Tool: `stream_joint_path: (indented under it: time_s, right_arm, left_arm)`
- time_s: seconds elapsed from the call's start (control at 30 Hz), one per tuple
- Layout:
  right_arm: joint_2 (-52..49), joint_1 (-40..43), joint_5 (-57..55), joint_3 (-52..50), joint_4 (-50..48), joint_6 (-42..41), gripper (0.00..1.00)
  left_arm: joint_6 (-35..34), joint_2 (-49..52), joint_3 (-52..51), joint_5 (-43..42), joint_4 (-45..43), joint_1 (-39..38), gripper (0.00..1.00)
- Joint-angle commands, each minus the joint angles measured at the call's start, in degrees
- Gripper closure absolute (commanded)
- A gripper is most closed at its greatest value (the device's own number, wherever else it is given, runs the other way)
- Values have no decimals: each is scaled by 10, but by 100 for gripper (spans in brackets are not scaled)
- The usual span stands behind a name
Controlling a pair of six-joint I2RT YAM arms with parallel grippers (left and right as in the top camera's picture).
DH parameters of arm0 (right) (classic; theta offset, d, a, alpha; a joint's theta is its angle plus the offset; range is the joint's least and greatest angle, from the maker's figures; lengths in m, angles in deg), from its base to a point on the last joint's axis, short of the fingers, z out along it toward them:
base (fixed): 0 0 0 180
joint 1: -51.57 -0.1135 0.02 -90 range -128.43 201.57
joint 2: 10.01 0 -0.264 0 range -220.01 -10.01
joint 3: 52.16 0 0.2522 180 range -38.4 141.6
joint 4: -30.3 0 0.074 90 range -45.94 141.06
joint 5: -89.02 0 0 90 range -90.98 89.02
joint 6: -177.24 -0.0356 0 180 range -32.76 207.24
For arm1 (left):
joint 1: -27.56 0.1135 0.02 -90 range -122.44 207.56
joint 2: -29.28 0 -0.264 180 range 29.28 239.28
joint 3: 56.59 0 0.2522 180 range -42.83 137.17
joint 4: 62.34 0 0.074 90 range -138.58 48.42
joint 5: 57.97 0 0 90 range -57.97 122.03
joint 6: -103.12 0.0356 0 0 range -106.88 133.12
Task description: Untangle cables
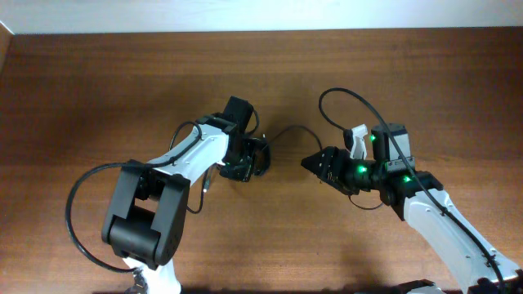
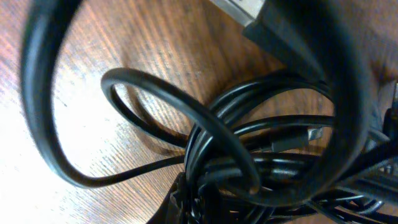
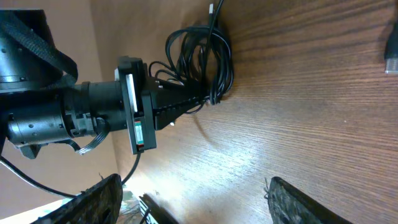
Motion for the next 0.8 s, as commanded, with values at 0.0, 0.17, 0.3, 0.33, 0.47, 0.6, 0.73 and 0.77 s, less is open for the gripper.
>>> stream_joint_path:
  time_s: [0.0,0.17,0.3,0.33,0.47,0.6,0.73,0.77]
  right_arm:
    - [6,0,5,-2,5,9,25]
    - [6,0,35,-2,5,9,51]
    - [6,-13,35,-2,3,-61,53]
    - [6,-20,30,-2,2,-81,52]
    - [6,-64,19,-2,-76,-153,48]
    - [6,-120,-70,-2,-145,-217,48]
    - [4,-156,-168,-2,-169,-239,48]
    - [3,-159,-184,-2,-172,-249,48]
  left_arm:
    - [82,6,11,17,2,5,100]
    - [132,-74,21,17,9,17,100]
    - [188,-141,21,17,-14,17,100]
    - [198,-156,21,17,-21,17,100]
    - [225,-192,21,26,-24,9,100]
    - [226,-193,21,26,-24,-4,100]
    - [226,-193,21,26,-24,-17,100]
    - [226,-193,21,26,-24,-22,100]
